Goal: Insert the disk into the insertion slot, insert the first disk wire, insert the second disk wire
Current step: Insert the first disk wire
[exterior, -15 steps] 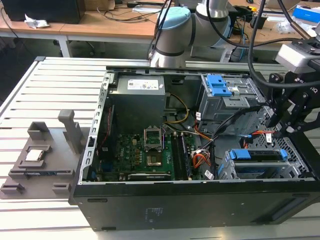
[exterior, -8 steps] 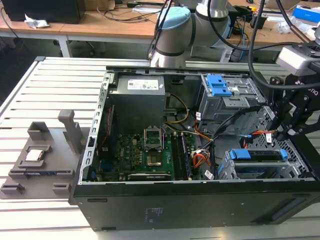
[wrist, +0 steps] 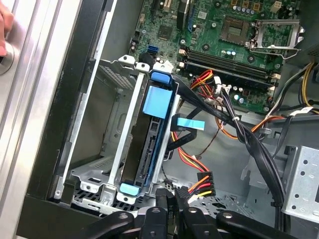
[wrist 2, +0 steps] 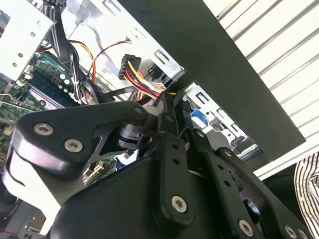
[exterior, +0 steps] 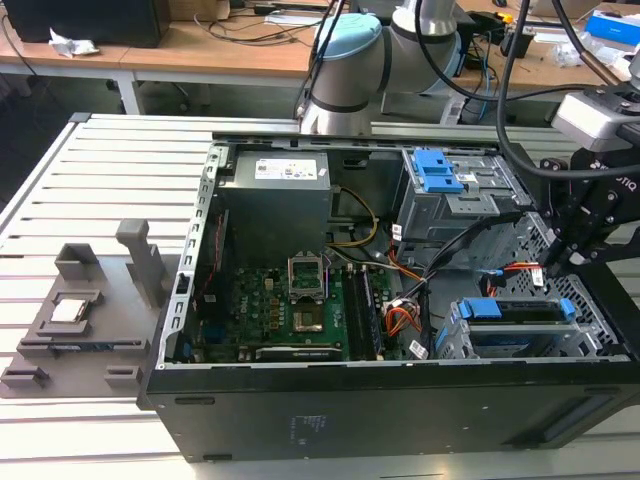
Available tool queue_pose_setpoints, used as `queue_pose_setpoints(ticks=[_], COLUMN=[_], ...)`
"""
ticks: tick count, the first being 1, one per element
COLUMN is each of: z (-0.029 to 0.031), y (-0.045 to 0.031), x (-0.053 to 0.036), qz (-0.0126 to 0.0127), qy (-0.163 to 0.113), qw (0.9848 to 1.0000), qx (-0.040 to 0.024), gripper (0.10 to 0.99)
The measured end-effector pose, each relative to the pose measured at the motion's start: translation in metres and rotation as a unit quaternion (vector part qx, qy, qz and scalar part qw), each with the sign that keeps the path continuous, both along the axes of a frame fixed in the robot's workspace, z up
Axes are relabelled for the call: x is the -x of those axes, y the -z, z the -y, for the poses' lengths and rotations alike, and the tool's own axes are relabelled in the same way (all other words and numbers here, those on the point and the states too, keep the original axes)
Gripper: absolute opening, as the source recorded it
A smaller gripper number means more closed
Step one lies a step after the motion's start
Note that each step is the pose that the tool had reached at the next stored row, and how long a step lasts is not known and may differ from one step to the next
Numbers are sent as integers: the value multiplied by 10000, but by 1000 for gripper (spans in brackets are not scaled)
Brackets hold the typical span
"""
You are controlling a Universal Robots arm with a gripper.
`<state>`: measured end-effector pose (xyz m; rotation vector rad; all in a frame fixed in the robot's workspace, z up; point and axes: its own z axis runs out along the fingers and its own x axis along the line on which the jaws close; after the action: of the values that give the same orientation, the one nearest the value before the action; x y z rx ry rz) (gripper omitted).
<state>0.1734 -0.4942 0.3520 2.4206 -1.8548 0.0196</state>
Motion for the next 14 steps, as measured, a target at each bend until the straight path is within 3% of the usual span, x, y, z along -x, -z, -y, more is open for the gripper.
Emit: queue_pose_setpoints(ticks=[6,11,14], z=[0,14,66], y=[0,2,2], x=[0,122,153], qz=[0,4,4], qy=[0,0,0], qw=[10000,10000,10000], qx=[2,-1,1], gripper=[180,180,180])
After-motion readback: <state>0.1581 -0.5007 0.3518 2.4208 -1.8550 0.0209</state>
